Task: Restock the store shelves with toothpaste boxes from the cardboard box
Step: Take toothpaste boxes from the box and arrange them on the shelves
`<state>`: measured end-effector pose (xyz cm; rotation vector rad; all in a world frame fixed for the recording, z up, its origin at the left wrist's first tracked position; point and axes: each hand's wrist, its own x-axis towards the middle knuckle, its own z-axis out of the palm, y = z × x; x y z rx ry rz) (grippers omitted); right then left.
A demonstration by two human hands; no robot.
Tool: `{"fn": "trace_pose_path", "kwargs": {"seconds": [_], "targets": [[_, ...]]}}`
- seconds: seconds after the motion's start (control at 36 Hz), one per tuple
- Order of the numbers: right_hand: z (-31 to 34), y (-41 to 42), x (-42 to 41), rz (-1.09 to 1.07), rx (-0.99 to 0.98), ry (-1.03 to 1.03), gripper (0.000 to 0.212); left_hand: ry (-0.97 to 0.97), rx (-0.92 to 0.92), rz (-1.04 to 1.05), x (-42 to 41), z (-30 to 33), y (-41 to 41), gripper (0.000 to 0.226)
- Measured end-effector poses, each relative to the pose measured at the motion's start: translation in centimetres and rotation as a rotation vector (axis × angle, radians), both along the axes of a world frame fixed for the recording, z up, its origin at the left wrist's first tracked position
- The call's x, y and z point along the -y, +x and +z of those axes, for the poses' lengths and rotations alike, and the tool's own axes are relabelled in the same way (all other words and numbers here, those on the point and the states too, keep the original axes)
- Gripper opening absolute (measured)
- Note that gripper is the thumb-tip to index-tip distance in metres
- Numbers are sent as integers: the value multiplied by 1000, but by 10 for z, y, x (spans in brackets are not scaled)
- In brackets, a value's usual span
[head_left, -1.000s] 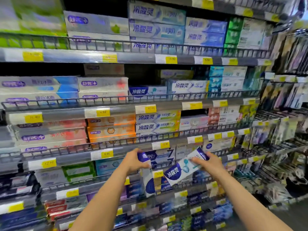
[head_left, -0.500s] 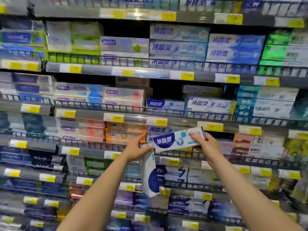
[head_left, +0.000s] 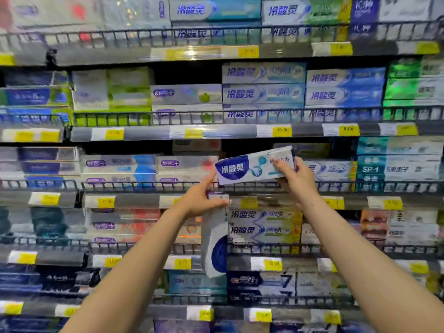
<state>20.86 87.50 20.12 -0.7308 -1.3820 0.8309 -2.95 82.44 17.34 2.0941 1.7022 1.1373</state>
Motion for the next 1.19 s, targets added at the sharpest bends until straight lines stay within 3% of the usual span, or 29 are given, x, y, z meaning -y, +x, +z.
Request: {"fn": "trace_pose_path", "kwargs": {"seconds": [0.42,0.53,0.67,0.78,0.92,1.06,1.19], "targets": [[10,-15,-47,-122,128,41,23,41,-71,-211,-44,13,-8,107],[17,-7,-55,-203,347,185,38,27,-73,-190,-49,14,-3,109],[30,7,-66,-412,683,344,75,45,-75,-157,-56,14,-2,110],[39,11,-65,-551,971,424,77,46,-90,-160,-56,12,0,107],[42,11,-70,-656,1246,507,59,34,-70,-182,-56,9,-2,105],[44,10,-81,-651,1255,528,56,25,-81,-109,-59,6,-7,107],[45,7,-92,-570,1119,443,60,28,-115,-55,-65,7,-8,106]]}}
